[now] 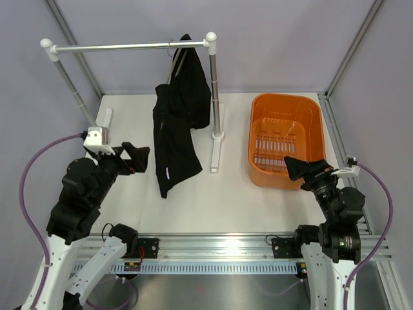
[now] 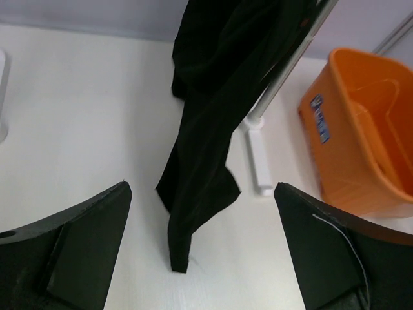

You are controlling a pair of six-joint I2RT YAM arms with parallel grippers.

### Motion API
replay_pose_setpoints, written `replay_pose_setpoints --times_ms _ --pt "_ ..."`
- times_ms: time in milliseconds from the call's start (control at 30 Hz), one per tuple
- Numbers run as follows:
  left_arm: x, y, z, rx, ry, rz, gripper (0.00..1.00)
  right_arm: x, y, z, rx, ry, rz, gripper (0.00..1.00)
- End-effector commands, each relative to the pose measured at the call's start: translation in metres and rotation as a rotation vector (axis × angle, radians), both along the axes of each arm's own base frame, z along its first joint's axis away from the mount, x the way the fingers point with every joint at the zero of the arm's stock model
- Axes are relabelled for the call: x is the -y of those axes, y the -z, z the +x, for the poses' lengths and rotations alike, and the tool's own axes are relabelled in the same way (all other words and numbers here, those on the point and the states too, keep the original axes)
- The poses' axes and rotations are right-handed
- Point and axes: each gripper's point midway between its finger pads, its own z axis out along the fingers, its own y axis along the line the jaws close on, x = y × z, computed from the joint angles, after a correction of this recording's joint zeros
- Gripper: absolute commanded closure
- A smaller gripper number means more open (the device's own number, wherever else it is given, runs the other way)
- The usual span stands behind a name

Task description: Remove the shorts from the hanger

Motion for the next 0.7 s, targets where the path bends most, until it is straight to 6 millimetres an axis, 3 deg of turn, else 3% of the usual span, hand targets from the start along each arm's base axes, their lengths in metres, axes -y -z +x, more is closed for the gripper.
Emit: replay_pose_setpoints --times_ms 0,167,200,233,267,367,400,500,533,567,633,667 --pt "0.022 -0.067 0.021 0.119 0.069 -0.072 0.02 -0.002 -0.018 -0.009 0.062 -0.008 -0.013 0.01" --pt "0.027 -0.11 0.045 0.195 0.046 -0.085 0.02 -0.001 -0.014 -0.011 0.065 0.0 -0.019 0.0" --pt "0.028 -0.131 0.048 0.232 0.052 -0.089 0.02 0.0 -0.014 -0.01 0.068 0.003 -0.018 0.01" --pt "0.037 -0.126 0.068 0.193 0.055 -0.072 0.02 0.0 -0.013 -0.009 0.066 0.003 -0.016 0.01" --pt "0.039 -0.149 0.071 0.227 0.061 -0.078 0.03 -0.001 -0.013 -0.008 0.066 -0.001 -0.015 0.01" --pt "0.051 -0.15 0.111 0.191 0.049 -0.034 0.05 -0.001 -0.012 -0.007 0.063 -0.005 -0.009 0.01" --pt "0.048 -0.171 0.117 0.242 0.028 -0.029 0.05 -0.002 -0.013 -0.007 0.065 -0.007 0.003 0.0" --pt "0.057 -0.176 0.152 0.249 0.013 0.012 0.08 -0.006 -0.013 -0.008 0.071 -0.029 0.013 0.01" --pt "0.058 -0.195 0.154 0.281 0.014 0.006 0.11 -0.007 -0.015 -0.009 0.072 -0.035 0.013 0.01" --pt "0.067 -0.178 0.176 0.225 0.028 0.046 0.13 -0.007 -0.014 -0.009 0.063 -0.035 0.007 0.01" --pt "0.072 -0.193 0.186 0.252 0.036 0.059 0.14 -0.007 -0.016 -0.011 0.061 -0.035 0.002 0.01" --pt "0.074 -0.185 0.2 0.232 0.023 0.077 0.15 -0.006 -0.018 -0.013 0.065 -0.033 0.001 0.01"
